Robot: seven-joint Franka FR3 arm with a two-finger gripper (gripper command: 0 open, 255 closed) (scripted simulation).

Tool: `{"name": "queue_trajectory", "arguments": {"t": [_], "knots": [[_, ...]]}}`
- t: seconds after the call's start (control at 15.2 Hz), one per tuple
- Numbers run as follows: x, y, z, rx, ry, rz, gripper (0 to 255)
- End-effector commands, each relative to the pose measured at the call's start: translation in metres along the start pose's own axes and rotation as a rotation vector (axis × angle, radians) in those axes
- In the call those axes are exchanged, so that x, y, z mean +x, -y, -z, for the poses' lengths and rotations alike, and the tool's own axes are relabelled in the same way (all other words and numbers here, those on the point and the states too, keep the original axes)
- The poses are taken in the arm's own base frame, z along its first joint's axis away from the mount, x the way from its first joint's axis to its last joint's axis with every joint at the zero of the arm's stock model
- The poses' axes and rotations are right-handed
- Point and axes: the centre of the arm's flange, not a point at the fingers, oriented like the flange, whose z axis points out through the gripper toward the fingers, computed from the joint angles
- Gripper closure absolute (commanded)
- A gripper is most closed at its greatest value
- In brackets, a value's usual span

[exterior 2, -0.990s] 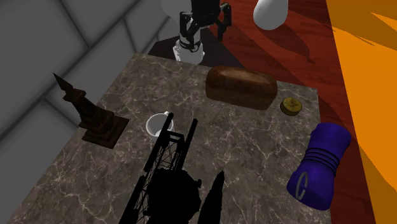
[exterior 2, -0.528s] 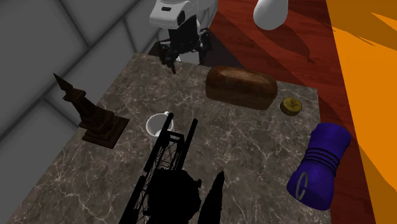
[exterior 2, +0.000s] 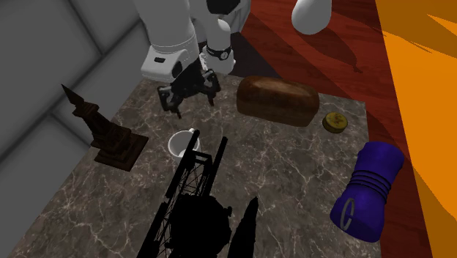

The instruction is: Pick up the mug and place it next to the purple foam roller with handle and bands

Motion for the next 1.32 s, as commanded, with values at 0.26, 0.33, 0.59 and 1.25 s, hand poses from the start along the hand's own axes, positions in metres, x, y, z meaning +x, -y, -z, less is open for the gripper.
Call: {"name": "queue_trajectory", "arguments": {"t": [0.26,0.33,0.59,1.25], "knots": [[0.026,-0.07,-0.034,0.011,-0.003,0.025,0],[0.031,-0.081,-0.04,0.013,-0.004,0.029,0],[0.043,-0.109,-0.062,0.019,-0.005,0.039,0],[0.043,-0.108,-0.097,0.019,-0.005,0.039,0]]}}
